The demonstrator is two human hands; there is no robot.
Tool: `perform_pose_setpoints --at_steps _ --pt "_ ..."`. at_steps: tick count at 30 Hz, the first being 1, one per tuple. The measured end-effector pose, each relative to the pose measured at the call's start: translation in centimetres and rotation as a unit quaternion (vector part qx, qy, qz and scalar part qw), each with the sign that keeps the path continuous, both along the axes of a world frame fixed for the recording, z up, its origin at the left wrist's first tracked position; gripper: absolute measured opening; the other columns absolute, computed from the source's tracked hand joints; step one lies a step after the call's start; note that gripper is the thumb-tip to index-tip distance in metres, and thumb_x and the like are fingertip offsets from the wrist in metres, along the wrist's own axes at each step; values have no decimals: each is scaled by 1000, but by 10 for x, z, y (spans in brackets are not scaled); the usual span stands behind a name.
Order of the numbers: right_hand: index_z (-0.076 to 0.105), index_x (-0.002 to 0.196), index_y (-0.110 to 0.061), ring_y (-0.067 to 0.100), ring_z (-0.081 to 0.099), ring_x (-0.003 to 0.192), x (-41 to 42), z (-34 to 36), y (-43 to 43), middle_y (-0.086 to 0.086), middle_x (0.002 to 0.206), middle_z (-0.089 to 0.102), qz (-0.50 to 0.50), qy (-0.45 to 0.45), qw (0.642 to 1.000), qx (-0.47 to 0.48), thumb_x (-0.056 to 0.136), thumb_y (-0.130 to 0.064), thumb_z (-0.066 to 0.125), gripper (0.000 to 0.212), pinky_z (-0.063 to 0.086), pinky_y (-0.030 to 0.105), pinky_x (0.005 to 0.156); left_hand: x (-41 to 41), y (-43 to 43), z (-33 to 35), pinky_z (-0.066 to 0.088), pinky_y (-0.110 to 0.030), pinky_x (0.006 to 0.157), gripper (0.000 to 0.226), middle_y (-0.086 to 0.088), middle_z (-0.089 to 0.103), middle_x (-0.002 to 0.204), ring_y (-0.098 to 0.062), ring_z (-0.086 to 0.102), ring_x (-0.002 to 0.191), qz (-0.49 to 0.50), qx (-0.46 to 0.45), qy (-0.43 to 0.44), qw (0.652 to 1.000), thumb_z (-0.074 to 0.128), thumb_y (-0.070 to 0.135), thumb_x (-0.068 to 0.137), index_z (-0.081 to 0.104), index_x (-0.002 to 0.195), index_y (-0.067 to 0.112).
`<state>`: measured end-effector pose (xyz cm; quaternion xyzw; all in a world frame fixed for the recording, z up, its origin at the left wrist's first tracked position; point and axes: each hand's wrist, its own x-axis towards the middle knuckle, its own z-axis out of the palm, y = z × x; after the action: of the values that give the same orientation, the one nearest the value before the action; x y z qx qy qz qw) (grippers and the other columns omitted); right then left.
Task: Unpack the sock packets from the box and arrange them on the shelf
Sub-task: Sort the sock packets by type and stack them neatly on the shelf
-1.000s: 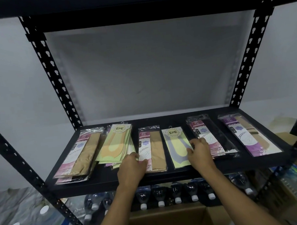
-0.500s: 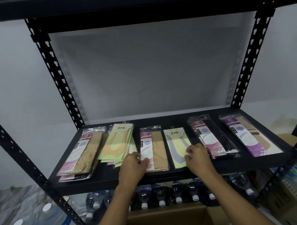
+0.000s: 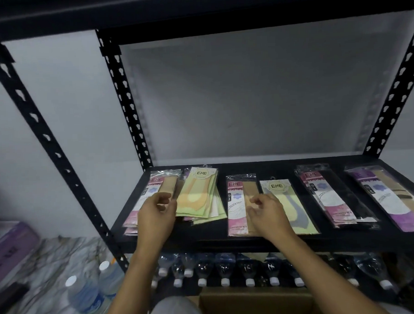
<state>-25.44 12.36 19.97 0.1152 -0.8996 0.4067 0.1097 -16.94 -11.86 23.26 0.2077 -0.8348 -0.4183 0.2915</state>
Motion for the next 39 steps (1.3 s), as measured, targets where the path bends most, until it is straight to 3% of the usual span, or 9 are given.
perform_pose_setpoints --at_steps 3,10,15,19,23,28,32,37,39 --pt "63 110 -9 14 56 98 2 2 -24 -2 107 50 31 -2 1000 -5 87 -17 62 24 42 21 87 5 -23 1 50 -32 81 22 2 68 102 -16 62 95 31 9 -3 999 66 26 87 68 106 16" --pt "60 114 -8 15 55 96 -2 -2 -75 6 112 55 70 -27 997 3 88 -22 60 29 42 21 82 9 -59 -4 46 -33 95 30 -3 61 118 -20 55 116 38 -38 -45 998 67 25 86 64 115 16" --pt "55 120 -3 24 54 106 -16 -3 -102 13 120 51 49 -61 997 3 90 -32 57 41 39 25 84 7 -77 -10 43 -47 103 61 -12 45 134 -31 45 125 61 -33 -142 987 66 42 84 49 136 15" --pt "52 121 -2 30 49 113 -28 -4 -121 18 120 51 28 -101 994 7 87 -43 59 54 42 33 87 7 -91 -17 54 -43 85 72 -12 60 120 -31 60 104 57 5 -197 979 56 58 72 53 128 12" --pt "51 129 -7 31 43 120 -34 -12 -132 17 125 51 15 -136 990 27 79 -45 68 65 43 36 95 9 -89 -13 42 -26 56 39 -9 66 105 -22 61 83 51 10 -184 982 65 36 87 64 110 5" --pt "59 117 -4 32 58 107 -40 -6 -130 17 118 60 -4 -172 985 20 79 -31 73 49 51 36 87 13 -87 -8 44 -29 65 33 -8 68 99 -21 59 80 65 -6 -182 981 67 30 86 67 106 4" --pt "60 111 0 31 61 103 -38 1 -127 16 112 64 -11 -199 980 0 81 -19 72 38 47 31 72 16 -81 -4 55 -37 75 27 0 63 91 -23 63 85 70 -40 -200 977 70 36 81 59 94 16" --pt "61 106 1 28 63 98 -36 6 -123 12 105 66 -17 -231 972 -47 78 -12 74 33 45 27 66 16 -79 2 54 -33 61 30 -2 67 88 -16 63 73 49 5 -194 980 73 35 79 61 93 10" --pt "62 107 1 28 64 98 -33 9 -121 11 106 66 -21 -233 969 -75 78 -10 73 33 47 27 67 18 -79 4 55 -34 64 29 3 63 86 -13 62 73 43 37 -177 983 73 32 80 56 96 14"
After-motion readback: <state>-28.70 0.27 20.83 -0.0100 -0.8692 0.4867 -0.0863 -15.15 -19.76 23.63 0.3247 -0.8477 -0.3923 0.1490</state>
